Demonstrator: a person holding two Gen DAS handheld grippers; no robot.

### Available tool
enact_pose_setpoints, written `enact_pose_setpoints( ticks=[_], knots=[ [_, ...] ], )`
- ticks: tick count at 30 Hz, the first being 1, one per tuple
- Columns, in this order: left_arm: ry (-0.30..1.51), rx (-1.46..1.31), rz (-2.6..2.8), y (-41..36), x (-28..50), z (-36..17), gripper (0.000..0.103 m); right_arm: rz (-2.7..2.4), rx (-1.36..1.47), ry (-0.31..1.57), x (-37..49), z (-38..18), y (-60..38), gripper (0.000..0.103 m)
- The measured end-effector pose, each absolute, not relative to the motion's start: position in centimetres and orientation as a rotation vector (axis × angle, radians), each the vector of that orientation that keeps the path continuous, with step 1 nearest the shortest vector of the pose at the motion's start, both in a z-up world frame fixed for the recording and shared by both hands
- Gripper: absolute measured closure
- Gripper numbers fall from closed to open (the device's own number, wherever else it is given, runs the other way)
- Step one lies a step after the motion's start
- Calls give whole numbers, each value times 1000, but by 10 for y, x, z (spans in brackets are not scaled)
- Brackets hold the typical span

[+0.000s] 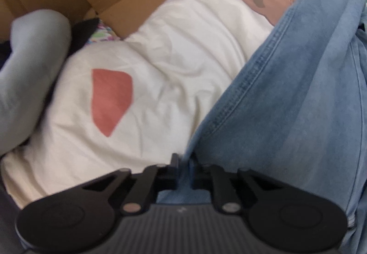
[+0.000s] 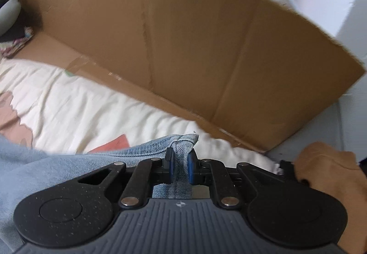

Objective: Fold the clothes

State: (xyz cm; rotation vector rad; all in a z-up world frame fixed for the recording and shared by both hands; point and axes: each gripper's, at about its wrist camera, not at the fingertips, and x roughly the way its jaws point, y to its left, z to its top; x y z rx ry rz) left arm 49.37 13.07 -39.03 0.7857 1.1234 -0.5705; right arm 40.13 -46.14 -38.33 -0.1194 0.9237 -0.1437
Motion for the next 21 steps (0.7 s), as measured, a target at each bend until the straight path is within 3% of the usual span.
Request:
enact_pose_setpoints(
  ticks=[18, 21],
  knots=[
    [1103, 700, -522, 137, 529, -385, 99, -232, -188, 871, 465, -379, -458, 93],
    [1107, 691, -512, 136, 531, -389, 94, -246, -203, 892, 480, -389, -457, 93]
  ],
)
